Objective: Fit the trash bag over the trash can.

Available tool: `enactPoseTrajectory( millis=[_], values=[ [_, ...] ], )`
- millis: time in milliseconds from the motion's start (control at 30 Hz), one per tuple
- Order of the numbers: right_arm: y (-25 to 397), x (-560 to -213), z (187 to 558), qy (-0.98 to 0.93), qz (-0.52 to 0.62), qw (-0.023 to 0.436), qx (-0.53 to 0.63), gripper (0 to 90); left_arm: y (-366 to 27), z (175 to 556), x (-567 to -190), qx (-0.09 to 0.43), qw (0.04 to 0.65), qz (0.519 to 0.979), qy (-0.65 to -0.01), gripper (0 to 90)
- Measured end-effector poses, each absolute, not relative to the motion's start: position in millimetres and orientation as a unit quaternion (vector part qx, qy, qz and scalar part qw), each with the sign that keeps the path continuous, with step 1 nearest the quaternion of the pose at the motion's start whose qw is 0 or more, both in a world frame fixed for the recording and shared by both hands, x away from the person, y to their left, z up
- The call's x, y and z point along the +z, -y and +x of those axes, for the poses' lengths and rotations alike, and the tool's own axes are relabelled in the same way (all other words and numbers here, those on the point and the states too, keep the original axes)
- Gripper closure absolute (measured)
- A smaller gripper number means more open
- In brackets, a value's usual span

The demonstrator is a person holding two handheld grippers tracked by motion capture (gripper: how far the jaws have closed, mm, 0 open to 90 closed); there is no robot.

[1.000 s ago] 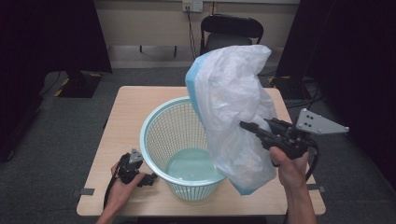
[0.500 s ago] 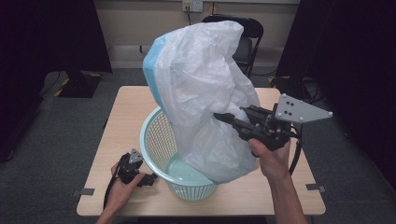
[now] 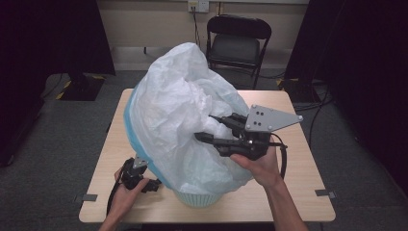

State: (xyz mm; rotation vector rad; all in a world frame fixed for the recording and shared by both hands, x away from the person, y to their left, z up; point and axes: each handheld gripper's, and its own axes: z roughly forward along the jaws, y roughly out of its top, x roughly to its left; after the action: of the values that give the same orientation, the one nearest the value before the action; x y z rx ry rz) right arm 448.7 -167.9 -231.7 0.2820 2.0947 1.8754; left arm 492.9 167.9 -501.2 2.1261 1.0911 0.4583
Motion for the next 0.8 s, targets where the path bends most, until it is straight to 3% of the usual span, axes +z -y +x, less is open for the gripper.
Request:
enactPoseTrajectory(
  millis=[33, 133, 233, 500, 700, 800],
  values=[
    [165.9, -231.9, 449.5, -0.732, 0.104, 0.157, 0.655, 43.2, -167.9, 492.9, -501.2, 0.177, 0.347, 0.82, -0.42, 0.4],
    [164.3, -231.8, 450.5, -0.732, 0.113, 0.164, 0.652, 36.5, -167.9, 492.9, -501.2, 0.177, 0.347, 0.82, -0.421, 0.4],
    [164.5, -230.8, 453.3, -0.727, 0.134, 0.177, 0.65, 23.9, -167.9, 492.9, -501.2, 0.177, 0.347, 0.82, -0.42, 0.4],
    [170.1, -229.9, 457.4, -0.716, 0.148, 0.178, 0.659, 21.9, -168.5, 492.6, -501.1, 0.177, 0.346, 0.82, -0.42, 0.4],
    [179.6, -226.5, 458.6, -0.712, 0.162, 0.181, 0.658, 28.2, -171.9, 491.3, -500.6, 0.18, 0.349, 0.816, -0.424, 2.6],
    [193.3, -227.3, 462.0, -0.719, 0.178, 0.194, 0.644, 37.0, -175.2, 489.4, -499.8, 0.19, 0.36, 0.806, -0.43, 17.4]
  ],
)
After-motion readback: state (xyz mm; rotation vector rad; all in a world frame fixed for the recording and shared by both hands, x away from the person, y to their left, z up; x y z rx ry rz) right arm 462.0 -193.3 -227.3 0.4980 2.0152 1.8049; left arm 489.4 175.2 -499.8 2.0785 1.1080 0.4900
